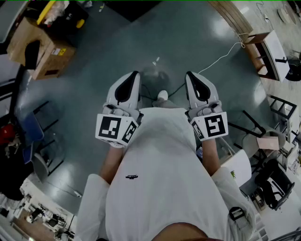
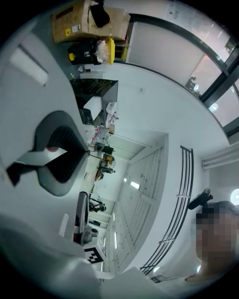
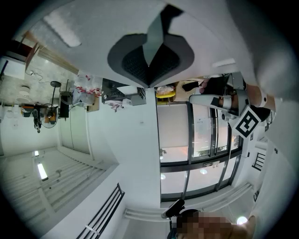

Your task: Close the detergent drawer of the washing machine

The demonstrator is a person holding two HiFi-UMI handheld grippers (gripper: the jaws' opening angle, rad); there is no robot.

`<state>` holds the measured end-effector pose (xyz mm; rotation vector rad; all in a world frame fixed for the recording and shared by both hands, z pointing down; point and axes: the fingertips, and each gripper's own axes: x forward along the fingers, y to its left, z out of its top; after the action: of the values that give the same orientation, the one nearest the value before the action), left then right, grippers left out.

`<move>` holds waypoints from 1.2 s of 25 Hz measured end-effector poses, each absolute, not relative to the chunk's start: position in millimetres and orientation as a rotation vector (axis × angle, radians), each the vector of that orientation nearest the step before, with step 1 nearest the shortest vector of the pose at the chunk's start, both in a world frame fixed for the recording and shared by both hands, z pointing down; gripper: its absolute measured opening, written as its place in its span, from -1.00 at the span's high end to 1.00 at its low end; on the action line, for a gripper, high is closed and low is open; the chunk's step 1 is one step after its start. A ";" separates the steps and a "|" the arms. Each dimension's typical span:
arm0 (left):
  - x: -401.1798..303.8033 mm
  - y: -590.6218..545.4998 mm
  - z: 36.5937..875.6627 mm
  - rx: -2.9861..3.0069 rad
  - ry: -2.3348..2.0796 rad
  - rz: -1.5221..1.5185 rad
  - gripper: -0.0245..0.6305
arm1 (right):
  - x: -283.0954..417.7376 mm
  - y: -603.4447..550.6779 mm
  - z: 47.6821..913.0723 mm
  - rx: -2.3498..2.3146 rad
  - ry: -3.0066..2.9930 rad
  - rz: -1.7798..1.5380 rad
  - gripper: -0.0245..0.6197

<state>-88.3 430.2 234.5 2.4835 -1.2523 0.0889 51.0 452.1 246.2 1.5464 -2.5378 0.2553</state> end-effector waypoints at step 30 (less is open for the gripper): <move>11.7 426.0 254.2 2.497 -1.165 0.136 0.88 | 130.6 471.6 262.9 1.617 -2.538 0.274 0.94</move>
<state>11.7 426.0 254.2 2.4965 -1.1653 0.1360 130.6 471.6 262.9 1.6165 -2.5377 0.2737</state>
